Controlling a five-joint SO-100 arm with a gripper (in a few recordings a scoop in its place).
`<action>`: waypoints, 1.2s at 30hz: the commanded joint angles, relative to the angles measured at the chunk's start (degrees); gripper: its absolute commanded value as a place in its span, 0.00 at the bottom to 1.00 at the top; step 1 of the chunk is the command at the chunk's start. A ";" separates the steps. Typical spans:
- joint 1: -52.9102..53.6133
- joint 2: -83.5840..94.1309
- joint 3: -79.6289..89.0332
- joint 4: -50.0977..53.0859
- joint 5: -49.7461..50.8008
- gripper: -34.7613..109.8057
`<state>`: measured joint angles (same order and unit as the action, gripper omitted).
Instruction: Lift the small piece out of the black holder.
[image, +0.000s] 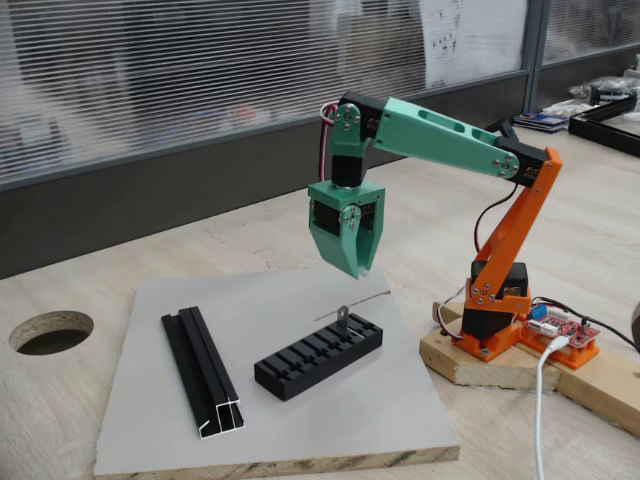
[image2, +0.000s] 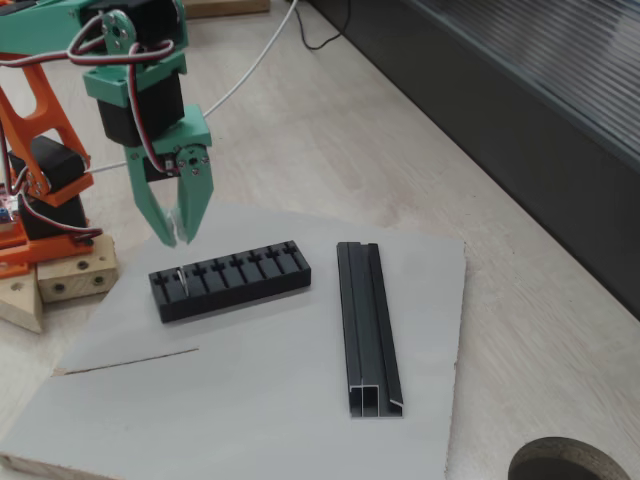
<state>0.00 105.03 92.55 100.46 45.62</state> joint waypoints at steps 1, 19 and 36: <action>-0.97 -1.05 2.11 -2.64 -0.44 0.32; -1.14 -1.41 6.42 -11.07 0.35 0.37; -0.97 -2.29 6.42 -10.55 0.35 0.47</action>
<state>-0.35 102.92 98.09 89.47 45.53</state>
